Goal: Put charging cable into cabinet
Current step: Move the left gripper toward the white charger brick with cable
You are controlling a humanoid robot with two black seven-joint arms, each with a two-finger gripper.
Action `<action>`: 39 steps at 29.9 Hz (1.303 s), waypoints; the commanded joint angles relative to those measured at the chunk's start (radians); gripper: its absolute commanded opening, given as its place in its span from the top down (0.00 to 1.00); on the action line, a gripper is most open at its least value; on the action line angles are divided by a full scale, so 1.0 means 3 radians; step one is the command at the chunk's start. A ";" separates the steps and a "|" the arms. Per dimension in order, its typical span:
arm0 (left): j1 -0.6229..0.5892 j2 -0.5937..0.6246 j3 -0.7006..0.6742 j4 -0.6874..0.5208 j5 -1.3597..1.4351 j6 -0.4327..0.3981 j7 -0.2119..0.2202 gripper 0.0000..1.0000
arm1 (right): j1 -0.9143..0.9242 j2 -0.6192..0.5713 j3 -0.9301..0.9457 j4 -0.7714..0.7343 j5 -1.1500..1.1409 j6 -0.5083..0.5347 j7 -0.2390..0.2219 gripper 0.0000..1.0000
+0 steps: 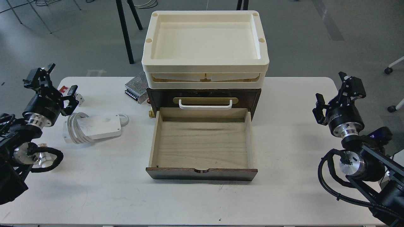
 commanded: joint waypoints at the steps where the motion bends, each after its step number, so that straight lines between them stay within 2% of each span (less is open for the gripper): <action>1: 0.0007 -0.0001 0.0030 0.0000 0.0017 0.0000 0.0000 0.00 | 0.0000 0.0000 0.0000 0.0000 0.0000 -0.0004 0.0000 0.01; 9: -0.0013 0.0025 -0.0047 0.0020 -0.0009 0.0000 0.0000 0.00 | 0.0000 0.0000 0.0000 0.0000 0.0000 -0.0004 0.0000 0.01; 14: -0.0202 0.0249 0.0004 0.0168 0.0052 0.0000 0.0000 0.00 | 0.0000 0.0000 0.0000 0.0000 0.0000 0.0001 0.0000 0.01; 18: -0.0218 0.0545 0.0035 0.0220 0.0338 0.0268 0.0000 0.00 | 0.0000 0.0000 0.0000 0.0000 0.0000 -0.0004 0.0000 0.01; 20: -0.0274 0.0765 0.0076 0.0204 0.0598 0.0264 0.0000 0.00 | 0.0000 0.0000 0.0000 0.0000 0.0000 0.0001 0.0000 0.01; 25: -0.0549 0.1006 0.0290 0.0199 0.1630 0.0254 0.0000 0.01 | 0.0005 0.0000 0.0005 0.0000 0.0000 0.0001 0.0000 0.01; 29: -0.0810 0.1236 0.0403 0.0143 0.2327 0.0000 0.0000 0.00 | 0.0005 0.0000 0.0005 0.0005 0.0005 0.0001 0.0000 0.01; 34: -0.0943 0.1375 0.0408 0.0117 0.2894 0.0000 0.0000 0.01 | 0.0005 0.0000 0.0005 0.0005 0.0000 0.0001 0.0000 0.01; 35: -0.0984 0.1370 0.0408 0.0117 0.3088 0.0049 0.0000 0.01 | 0.0005 0.0000 0.0005 0.0005 0.0005 0.0001 0.0000 0.01; 39: -0.1026 0.1349 0.0408 0.0107 0.4018 0.0523 0.0000 0.01 | 0.0005 0.0000 0.0005 0.0005 0.0005 0.0001 0.0000 0.01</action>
